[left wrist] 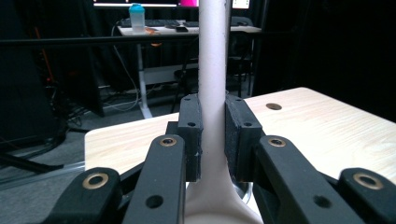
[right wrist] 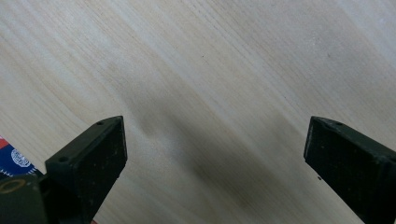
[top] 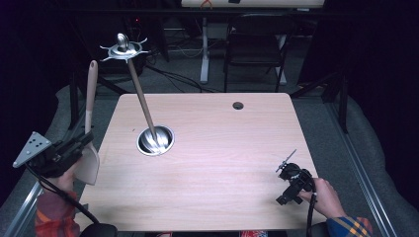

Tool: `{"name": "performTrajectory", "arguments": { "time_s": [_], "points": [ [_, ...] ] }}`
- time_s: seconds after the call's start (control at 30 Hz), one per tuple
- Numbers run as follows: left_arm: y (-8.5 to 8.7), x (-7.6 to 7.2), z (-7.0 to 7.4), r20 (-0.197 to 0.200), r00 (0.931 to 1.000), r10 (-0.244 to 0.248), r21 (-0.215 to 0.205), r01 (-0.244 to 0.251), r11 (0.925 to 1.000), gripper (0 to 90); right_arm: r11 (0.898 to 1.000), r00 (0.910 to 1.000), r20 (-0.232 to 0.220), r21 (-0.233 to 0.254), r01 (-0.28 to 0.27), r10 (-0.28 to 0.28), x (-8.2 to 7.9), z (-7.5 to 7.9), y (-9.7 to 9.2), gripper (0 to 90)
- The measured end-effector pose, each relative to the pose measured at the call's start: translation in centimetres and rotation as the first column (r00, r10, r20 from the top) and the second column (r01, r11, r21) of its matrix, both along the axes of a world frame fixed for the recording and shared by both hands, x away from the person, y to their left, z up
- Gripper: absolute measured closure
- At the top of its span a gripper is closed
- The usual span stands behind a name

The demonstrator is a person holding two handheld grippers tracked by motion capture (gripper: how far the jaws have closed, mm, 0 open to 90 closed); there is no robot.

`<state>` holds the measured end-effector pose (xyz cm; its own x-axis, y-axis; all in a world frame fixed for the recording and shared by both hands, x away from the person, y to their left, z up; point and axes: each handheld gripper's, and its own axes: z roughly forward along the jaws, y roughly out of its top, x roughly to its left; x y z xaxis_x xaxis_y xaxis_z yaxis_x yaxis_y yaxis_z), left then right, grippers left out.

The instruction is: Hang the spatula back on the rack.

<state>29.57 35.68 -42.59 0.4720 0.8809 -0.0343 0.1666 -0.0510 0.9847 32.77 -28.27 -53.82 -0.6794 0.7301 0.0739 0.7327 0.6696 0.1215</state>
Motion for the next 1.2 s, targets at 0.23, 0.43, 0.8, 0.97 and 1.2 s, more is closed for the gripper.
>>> {"name": "performTrajectory", "arguments": {
  "time_s": [0.23,0.43,0.8,0.97,1.2],
  "points": [
    [-0.2,0.4,0.4,0.005,0.9997,-0.023,0.011,0.023,0.9997,78.3,1.0,1.0,-0.006,-0.002,0.001,-0.001,0.0,0.0,0.0,5.5],
    [-0.3,0.9,0.6,0.0,0.9995,-0.032,0.007,0.032,0.9995,78.3,1.0,0.9999,-0.011,-0.012,0.004,-0.004,-0.1,0.1,0.1,5.5],
    [-0.4,1.6,0.5,-0.021,0.9985,-0.051,0.009,0.051,0.9987,78.3,1.0,1.0,-0.008,-0.002,-0.003,0.003,0.0,-0.1,0.0,5.5],
    [-0.5,2.1,0.3,-0.046,0.9961,-0.075,0.001,0.075,0.9972,78.2,1.0,1.0,-0.006,0.0,-0.001,0.001,-0.1,-0.1,0.1,5.4],
    [-1.1,3.3,0.4,-0.111,0.9911,-0.074,0.034,0.079,0.9963,78.2,1.0,1.0,-0.008,0.001,0.0,0.0,-0.1,-0.2,0.1,5.4]
  ]
}}
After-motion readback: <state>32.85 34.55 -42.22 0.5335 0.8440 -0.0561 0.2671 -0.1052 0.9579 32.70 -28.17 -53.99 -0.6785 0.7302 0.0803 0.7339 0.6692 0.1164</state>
